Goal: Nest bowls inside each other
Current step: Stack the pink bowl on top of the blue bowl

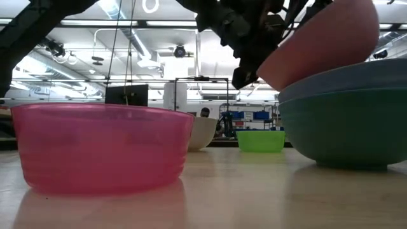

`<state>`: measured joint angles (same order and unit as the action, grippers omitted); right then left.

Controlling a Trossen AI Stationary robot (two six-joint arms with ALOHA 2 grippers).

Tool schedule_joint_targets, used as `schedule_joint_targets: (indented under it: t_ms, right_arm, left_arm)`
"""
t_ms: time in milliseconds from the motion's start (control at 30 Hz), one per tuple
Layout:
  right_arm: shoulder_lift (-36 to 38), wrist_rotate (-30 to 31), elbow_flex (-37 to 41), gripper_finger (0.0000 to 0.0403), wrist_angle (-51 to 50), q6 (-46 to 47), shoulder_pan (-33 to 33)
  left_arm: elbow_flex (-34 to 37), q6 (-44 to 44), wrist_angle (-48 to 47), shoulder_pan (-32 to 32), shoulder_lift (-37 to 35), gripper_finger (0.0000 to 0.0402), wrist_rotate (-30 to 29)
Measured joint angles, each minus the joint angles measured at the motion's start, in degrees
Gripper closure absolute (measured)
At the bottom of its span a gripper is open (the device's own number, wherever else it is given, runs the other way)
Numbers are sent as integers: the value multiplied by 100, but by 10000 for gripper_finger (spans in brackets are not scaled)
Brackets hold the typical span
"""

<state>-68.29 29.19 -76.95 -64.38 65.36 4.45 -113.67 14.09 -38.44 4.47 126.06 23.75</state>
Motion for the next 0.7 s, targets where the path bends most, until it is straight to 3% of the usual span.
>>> schedule_joint_targets:
  t_ms: [467,700]
  right_arm:
    - [0,-2,2,269,-19,0,-4]
    - [0,-56,2,269,-39,59,-2]
  left_arm:
    - [42,337,232,2,0,320,490]
    - [42,759,299,13,0,278,965]
